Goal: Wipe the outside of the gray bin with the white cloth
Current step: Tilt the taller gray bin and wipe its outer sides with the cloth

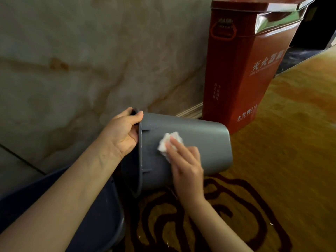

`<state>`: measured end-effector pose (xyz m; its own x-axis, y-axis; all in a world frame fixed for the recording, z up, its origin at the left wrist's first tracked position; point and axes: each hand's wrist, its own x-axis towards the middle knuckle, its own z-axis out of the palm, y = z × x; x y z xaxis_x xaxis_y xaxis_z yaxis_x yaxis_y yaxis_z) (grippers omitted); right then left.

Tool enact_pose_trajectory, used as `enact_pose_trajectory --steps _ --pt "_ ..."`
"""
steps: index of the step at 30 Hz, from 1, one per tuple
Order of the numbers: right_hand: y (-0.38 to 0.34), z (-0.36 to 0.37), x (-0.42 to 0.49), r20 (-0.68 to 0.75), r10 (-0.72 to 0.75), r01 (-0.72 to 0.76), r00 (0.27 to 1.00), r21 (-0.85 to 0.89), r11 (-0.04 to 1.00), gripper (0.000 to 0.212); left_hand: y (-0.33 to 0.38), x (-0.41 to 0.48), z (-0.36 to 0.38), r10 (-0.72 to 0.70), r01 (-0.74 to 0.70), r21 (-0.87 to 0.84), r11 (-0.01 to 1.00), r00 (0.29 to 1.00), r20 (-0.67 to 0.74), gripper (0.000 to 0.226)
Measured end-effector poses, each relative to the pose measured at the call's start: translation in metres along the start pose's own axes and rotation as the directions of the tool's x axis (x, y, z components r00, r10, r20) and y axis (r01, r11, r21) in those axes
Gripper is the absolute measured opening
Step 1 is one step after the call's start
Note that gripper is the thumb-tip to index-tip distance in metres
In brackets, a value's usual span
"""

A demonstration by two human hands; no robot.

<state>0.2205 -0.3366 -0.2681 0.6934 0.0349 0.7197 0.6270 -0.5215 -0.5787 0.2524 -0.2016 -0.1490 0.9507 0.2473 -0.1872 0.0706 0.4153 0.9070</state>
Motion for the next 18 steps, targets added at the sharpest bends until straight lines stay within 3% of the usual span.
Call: enact_pose_trajectory --steps 2,5,7,8,10,13,15,18 --pt "0.032 -0.012 -0.012 -0.07 0.106 -0.11 0.992 -0.05 0.993 0.036 0.0 -0.002 0.0 -0.024 0.024 -0.025 0.999 1.0 0.001 0.02" --pt "0.075 -0.029 -0.016 -0.178 0.365 -0.385 0.914 -0.094 0.918 0.035 -0.004 -0.003 -0.004 -0.055 0.052 -0.066 0.996 0.998 -0.029 0.055" --pt "0.084 -0.032 -0.004 -0.241 0.487 -0.518 0.84 -0.084 0.851 0.028 -0.006 -0.003 -0.003 -0.068 0.065 -0.07 0.995 0.997 -0.038 0.061" --pt "0.08 -0.029 0.004 -0.249 0.485 -0.518 0.839 -0.086 0.851 0.025 -0.006 -0.003 -0.002 -0.068 0.065 -0.075 0.995 0.997 -0.039 0.062" --pt "0.061 -0.019 0.023 -0.18 0.386 -0.402 0.905 -0.059 0.914 0.023 -0.007 -0.002 -0.003 -0.058 0.053 -0.102 0.993 0.997 -0.044 0.061" --pt "0.019 -0.004 0.05 0.008 0.098 -0.099 0.995 0.053 0.994 0.025 -0.006 -0.003 -0.007 -0.06 0.053 -0.117 0.992 0.997 -0.057 0.056" --pt "-0.004 0.003 0.066 0.118 -0.094 0.079 0.989 0.125 0.989 0.025 -0.007 -0.005 -0.008 -0.069 0.064 -0.107 0.992 0.997 -0.046 0.052" --pt "-0.021 0.008 0.079 0.24 -0.188 0.145 0.952 0.184 0.972 0.028 -0.007 -0.006 -0.009 -0.073 0.068 -0.113 0.991 0.997 -0.041 0.054"
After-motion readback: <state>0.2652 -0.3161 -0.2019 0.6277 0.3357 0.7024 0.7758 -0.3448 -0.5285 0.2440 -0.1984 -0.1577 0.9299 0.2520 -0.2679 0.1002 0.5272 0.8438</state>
